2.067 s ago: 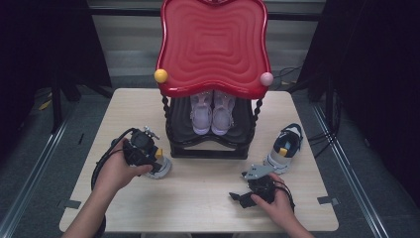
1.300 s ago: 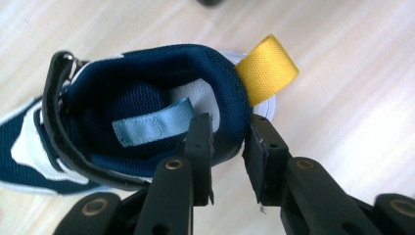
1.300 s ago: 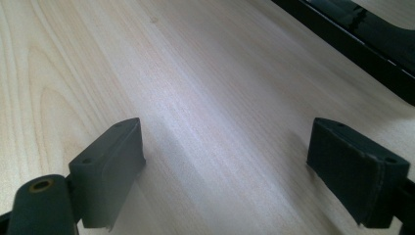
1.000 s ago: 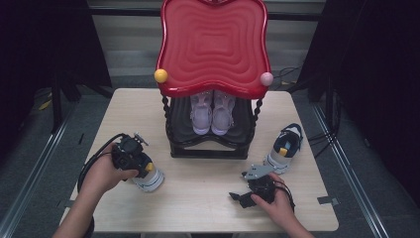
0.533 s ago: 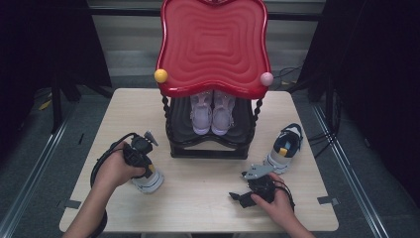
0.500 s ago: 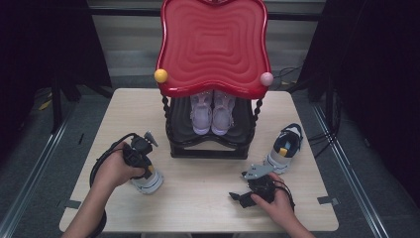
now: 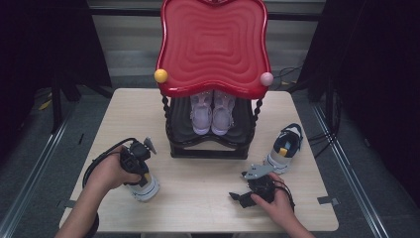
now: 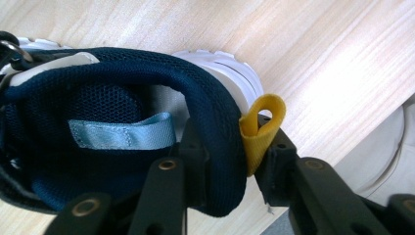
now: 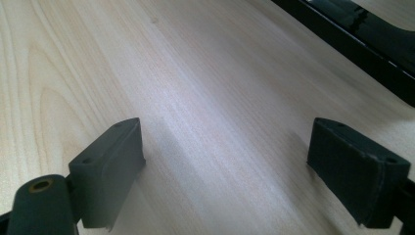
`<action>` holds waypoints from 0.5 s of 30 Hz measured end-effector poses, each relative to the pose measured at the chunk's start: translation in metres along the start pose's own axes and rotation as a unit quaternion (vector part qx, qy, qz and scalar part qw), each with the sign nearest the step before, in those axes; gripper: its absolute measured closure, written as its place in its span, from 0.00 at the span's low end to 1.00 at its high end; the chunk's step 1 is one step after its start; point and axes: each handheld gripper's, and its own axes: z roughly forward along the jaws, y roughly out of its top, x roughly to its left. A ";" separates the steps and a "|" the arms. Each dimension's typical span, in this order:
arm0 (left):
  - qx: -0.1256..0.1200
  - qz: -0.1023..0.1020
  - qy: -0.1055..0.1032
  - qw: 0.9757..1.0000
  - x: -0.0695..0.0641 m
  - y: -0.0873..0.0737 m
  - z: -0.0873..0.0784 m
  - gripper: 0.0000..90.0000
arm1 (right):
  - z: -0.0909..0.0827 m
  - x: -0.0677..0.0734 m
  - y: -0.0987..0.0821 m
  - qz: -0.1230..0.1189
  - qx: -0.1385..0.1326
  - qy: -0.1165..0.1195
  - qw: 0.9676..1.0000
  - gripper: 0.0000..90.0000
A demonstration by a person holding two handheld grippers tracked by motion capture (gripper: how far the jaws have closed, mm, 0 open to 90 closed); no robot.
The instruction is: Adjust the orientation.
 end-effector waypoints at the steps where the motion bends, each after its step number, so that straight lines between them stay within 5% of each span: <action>1: 0.001 0.000 -0.001 1.000 0.001 0.000 0.001 0.71 | 0.000 0.000 0.000 0.000 0.000 0.000 1.000 0.14; 8: 0.008 -0.022 -0.008 1.000 0.002 0.004 0.013 0.69 | 0.000 0.000 0.000 0.000 0.000 0.000 1.000 0.14; 15: 0.018 -0.006 -0.019 1.000 0.003 0.004 0.015 0.76 | 0.000 0.000 0.000 -0.002 0.001 0.001 1.000 0.14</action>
